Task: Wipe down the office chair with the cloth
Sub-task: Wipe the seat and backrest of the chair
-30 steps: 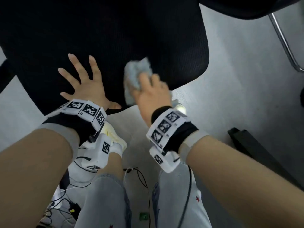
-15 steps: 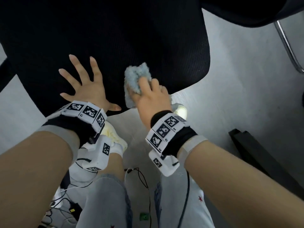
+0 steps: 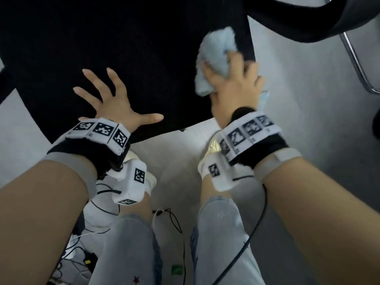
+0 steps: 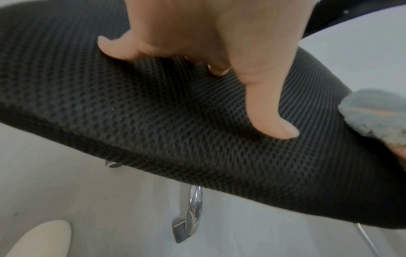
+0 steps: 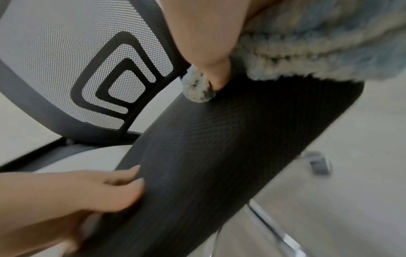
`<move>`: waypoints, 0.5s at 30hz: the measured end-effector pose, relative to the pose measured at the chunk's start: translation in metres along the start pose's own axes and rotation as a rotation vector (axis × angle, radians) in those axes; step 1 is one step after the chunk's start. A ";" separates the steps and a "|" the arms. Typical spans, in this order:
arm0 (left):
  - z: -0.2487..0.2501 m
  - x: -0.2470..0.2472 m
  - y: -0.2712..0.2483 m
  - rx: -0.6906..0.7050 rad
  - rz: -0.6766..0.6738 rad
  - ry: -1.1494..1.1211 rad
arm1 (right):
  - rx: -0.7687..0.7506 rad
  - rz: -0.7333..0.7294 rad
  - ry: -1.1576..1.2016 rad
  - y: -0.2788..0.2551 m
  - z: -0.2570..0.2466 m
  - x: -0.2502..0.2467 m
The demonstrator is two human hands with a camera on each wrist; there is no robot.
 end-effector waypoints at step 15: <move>0.001 -0.004 0.006 -0.104 0.077 0.004 | 0.065 -0.057 0.056 -0.021 0.003 0.033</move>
Point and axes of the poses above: each hand's wrist, its own y-axis towards the middle knuckle, its own x-axis out of the palm, z = x × y, the point moved 9 cm from there along y, towards the middle knuckle, and after that the axes turned 12 degrees about y, right-handed, at the moved point
